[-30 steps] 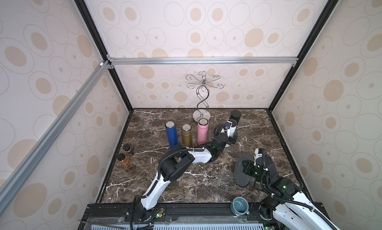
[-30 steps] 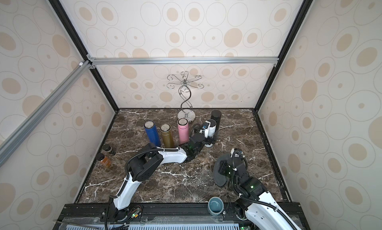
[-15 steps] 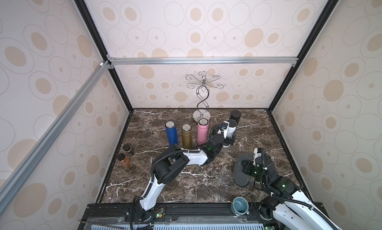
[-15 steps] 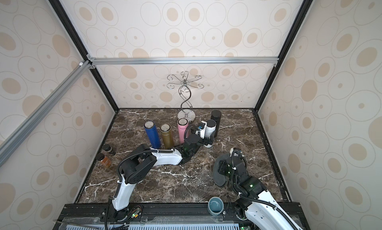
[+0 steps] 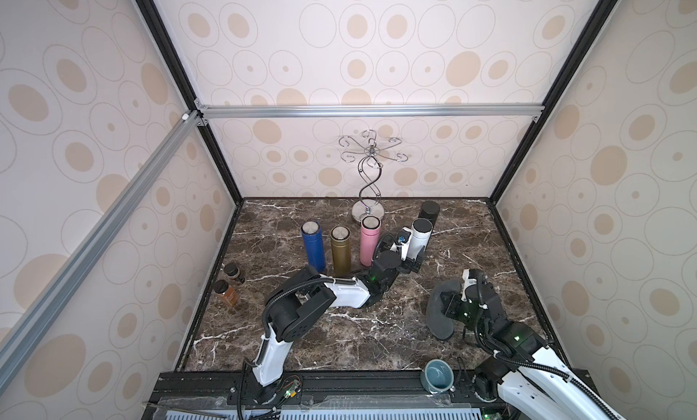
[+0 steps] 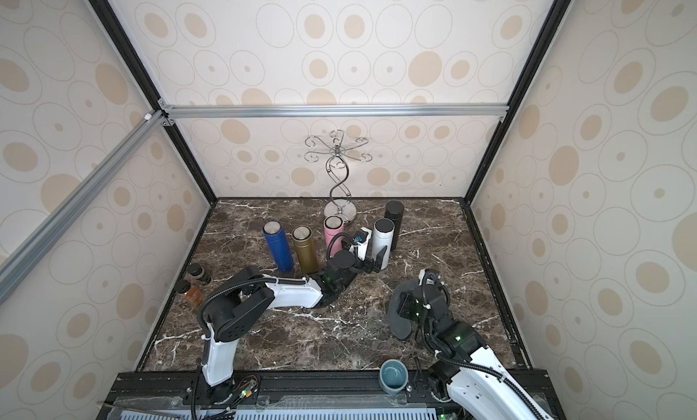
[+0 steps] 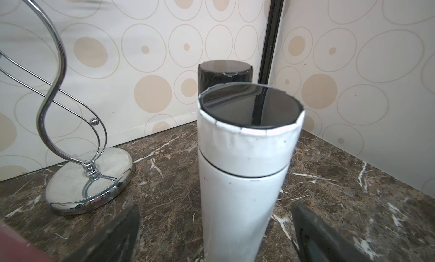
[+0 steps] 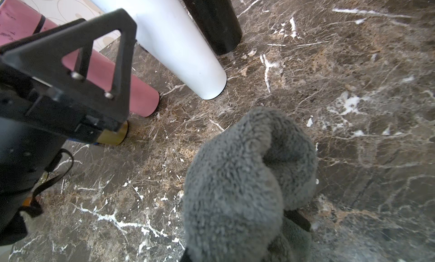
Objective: Wipe the surface of the thermos
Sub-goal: Place the thermos at the center of the board, then pick up the thermos from the center of the board.
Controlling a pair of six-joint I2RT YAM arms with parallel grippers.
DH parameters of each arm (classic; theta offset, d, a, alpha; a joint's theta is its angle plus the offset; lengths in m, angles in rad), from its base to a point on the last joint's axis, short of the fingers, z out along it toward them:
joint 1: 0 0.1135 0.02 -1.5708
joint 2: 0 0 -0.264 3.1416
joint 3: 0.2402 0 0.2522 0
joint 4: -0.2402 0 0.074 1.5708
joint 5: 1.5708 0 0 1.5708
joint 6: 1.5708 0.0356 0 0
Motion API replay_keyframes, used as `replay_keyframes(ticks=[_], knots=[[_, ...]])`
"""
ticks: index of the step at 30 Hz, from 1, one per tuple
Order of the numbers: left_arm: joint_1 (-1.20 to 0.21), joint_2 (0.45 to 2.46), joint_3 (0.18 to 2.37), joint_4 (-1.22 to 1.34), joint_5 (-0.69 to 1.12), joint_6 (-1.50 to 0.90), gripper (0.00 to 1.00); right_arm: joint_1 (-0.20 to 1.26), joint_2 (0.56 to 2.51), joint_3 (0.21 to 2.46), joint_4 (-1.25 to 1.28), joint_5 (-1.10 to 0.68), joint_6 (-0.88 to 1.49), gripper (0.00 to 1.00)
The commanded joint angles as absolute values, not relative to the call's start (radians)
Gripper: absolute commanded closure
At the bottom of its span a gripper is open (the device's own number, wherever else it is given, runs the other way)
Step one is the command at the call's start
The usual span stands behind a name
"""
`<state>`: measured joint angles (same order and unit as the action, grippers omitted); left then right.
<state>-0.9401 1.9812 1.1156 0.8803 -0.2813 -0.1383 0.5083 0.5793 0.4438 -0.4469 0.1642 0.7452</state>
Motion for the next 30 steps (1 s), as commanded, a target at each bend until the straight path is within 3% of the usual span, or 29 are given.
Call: replay_keyframes(ticks=[1,9,16,22,26,30], knots=[[-0.952,1.912,1.088,0.885,-0.28,-0.101,0.0,0.5,0.59,0.48,-0.423,0.169,0.736,1.0],[-1.007,1.736,1.009,0.636,-0.311,-0.077,0.0,0.5,0.623,0.528,-0.456,0.152,0.709,1.0],[-1.019,1.467,0.949,0.424,-0.414,-0.137,0.0,0.5,0.721,0.601,-0.464,0.032,0.674,1.0],[-1.019,1.325,1.056,0.068,-0.528,-0.234,0.01,0.501,0.812,0.665,-0.468,-0.061,0.644,1.0],[-1.016,1.208,1.004,0.054,-0.532,-0.212,0.0,0.51,0.874,0.695,-0.455,-0.142,0.649,1.0],[-0.991,1.119,0.976,0.018,-0.575,-0.241,0.0,0.586,0.928,0.697,-0.423,-0.104,0.658,1.0]])
